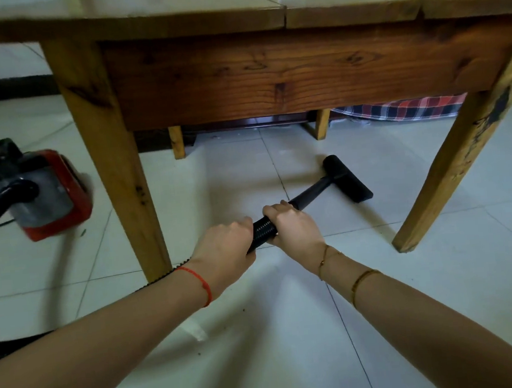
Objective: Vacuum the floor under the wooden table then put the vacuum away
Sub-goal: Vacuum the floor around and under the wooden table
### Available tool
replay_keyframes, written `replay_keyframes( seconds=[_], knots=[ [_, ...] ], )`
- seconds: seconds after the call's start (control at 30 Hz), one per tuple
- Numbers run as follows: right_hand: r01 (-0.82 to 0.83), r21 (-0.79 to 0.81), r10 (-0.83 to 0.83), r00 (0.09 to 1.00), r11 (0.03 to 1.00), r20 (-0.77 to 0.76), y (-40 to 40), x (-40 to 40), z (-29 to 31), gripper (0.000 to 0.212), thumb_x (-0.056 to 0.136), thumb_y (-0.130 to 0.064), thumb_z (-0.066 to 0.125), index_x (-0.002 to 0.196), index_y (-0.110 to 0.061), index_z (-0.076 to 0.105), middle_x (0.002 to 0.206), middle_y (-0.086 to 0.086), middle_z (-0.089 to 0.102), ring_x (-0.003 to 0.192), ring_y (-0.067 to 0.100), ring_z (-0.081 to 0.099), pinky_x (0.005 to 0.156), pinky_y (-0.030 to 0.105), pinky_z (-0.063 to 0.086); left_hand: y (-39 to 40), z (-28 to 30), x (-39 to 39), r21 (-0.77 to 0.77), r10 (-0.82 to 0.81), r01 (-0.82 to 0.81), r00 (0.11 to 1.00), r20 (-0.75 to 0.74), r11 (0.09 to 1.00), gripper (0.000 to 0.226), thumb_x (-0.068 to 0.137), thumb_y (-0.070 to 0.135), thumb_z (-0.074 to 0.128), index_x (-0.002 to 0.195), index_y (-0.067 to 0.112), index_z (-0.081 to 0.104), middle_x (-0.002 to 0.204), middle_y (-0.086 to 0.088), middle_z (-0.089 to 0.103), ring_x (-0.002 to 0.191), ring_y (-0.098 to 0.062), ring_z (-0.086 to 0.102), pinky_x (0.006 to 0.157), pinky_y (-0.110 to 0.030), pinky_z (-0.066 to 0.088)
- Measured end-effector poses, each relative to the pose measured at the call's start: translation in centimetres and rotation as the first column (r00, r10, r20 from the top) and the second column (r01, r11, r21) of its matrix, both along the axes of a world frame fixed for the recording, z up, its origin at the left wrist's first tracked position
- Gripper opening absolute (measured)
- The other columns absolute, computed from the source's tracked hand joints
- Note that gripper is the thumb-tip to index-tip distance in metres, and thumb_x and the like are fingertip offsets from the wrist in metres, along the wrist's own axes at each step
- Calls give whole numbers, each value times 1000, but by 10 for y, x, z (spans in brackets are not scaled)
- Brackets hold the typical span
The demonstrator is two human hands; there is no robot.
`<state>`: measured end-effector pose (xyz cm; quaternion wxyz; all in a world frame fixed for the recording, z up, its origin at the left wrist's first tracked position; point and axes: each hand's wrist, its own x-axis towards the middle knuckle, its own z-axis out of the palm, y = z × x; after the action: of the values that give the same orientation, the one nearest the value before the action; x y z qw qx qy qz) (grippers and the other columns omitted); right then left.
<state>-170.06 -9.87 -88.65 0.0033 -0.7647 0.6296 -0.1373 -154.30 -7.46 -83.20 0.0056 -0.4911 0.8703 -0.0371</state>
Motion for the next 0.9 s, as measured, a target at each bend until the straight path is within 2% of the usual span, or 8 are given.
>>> replay_keyframes(
  seconds=[0.13,0.23,0.4,0.57,0.7,0.83,0.9],
  knots=[
    [-80,-3,80,997,997,-8,-6,37,3,28,81,-27,68,100,-13,52,100,5,62,106,26,52,71,37,49,7,5,37,-2,47,-47,999,2,999,20,93,28,47,108,16,46,91,-1,61,74,-24,61,57,-28,36],
    [-135,-8,135,991,991,-11,-11,62,2,29,80,-28,69,98,-12,53,98,6,62,102,26,53,68,38,51,10,6,58,-20,103,-102,995,19,995,18,93,30,46,105,18,43,79,4,49,61,-19,49,51,-27,31],
    [-233,3,233,972,972,28,-18,84,-1,38,77,-35,72,97,-9,53,99,9,61,100,28,53,67,39,50,11,0,77,-11,177,-176,984,22,984,18,91,32,47,93,21,32,76,6,45,58,-17,46,43,-25,27],
    [-267,-2,267,963,964,26,-37,69,-10,35,77,-34,71,95,-10,55,96,7,61,96,24,54,66,38,51,-3,-10,63,19,188,-189,982,18,982,17,93,31,47,102,17,41,84,1,55,62,-18,49,53,-27,34],
    [-256,20,255,967,967,29,-61,39,-16,26,77,-18,67,99,-7,56,100,10,60,103,28,54,72,43,54,-26,-18,32,21,185,-185,983,9,983,22,92,26,47,110,14,46,96,-2,62,78,-23,62,58,-28,35],
    [-203,123,202,979,971,27,-93,5,-20,34,83,-21,66,112,-8,54,123,11,55,133,30,39,91,45,50,-56,-27,-5,17,209,-208,977,-41,978,25,92,23,49,114,11,47,103,-5,63,88,-27,64,61,-28,35],
    [-148,126,149,989,981,1,-109,-9,-20,34,84,-23,65,113,-11,53,129,10,51,133,30,38,94,43,49,-72,-31,-23,-2,220,-220,974,-54,975,26,93,22,49,115,10,48,105,-6,62,89,-26,63,61,-29,34]
  ],
)
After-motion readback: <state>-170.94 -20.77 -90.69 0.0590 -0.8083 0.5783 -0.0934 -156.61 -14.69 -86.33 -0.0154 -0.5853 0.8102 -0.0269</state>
